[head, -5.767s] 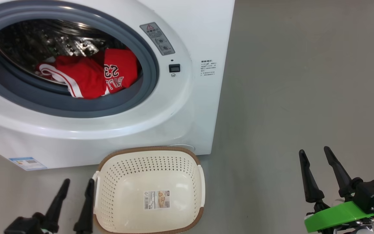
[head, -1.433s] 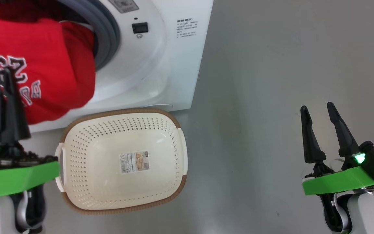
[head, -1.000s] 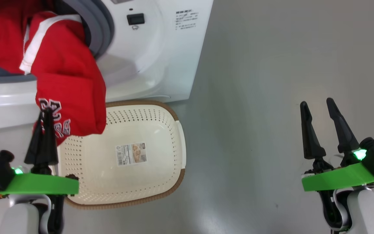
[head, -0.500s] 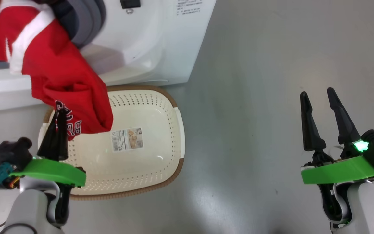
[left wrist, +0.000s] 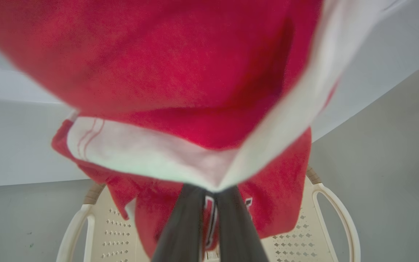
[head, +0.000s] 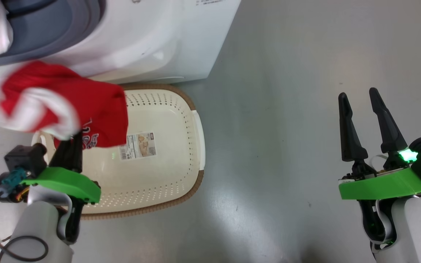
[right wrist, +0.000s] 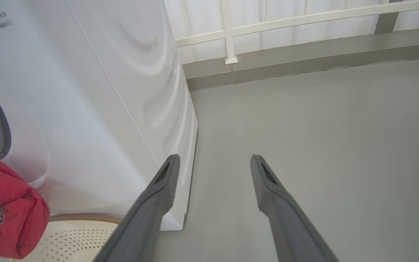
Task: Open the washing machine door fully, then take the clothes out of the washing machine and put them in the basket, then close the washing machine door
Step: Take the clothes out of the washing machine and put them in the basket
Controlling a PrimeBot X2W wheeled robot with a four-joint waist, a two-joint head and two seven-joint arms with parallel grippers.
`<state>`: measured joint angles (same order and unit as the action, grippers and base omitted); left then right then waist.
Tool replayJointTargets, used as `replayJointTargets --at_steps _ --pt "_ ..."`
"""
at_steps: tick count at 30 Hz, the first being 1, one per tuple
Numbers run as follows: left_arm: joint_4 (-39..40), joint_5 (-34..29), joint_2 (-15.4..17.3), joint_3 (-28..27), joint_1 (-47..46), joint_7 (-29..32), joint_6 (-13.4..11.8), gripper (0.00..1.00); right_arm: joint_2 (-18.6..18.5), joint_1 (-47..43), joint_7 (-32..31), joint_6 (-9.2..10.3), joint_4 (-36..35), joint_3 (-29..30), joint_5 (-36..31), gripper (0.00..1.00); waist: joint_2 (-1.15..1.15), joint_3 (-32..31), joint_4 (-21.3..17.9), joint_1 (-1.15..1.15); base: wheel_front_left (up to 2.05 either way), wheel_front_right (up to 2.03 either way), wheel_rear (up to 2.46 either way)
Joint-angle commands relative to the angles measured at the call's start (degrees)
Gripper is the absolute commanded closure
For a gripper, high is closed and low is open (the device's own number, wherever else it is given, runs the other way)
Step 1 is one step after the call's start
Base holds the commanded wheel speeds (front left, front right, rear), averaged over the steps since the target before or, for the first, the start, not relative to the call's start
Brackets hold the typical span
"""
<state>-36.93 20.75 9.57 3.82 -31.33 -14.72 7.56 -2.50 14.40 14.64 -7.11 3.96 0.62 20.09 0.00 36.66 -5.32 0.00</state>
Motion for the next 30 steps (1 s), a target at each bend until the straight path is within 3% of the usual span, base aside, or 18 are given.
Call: replayJointTargets --at_steps 1,23,26,28,30 --pt "0.3 0.2 1.9 -1.1 -0.2 -0.3 -0.1 1.0 -0.4 0.4 0.4 -0.37 -1.5 -1.5 0.1 0.0 0.0 0.5 0.0 0.0 0.0 0.0 0.0" --pt "-12.7 5.3 2.9 5.9 -7.2 -0.3 -0.1 0.99 -0.4 3.0 0.4 -0.37 -2.8 -1.6 -0.5 0.0 0.0 7.5 0.5 0.0 0.0 0.0 0.0" --pt "-13.4 5.8 3.0 6.3 -7.7 -0.3 -0.1 0.76 -0.4 3.2 0.4 -0.37 -2.7 -1.5 -0.6 0.0 0.0 7.8 0.7 0.0 0.0 0.0 0.0" --pt "-13.7 6.1 3.0 6.5 -7.8 -0.3 -0.1 0.54 -0.4 3.2 0.4 -0.37 -2.6 -1.6 -0.6 0.0 0.0 7.7 0.7 0.0 0.0 0.0 0.0" --pt "-13.6 6.2 3.0 6.4 -7.8 -0.3 -0.1 0.07 -0.4 3.2 0.4 -0.37 -2.5 -1.5 -0.7 0.0 0.0 7.5 0.8 0.0 0.0 0.0 0.0"
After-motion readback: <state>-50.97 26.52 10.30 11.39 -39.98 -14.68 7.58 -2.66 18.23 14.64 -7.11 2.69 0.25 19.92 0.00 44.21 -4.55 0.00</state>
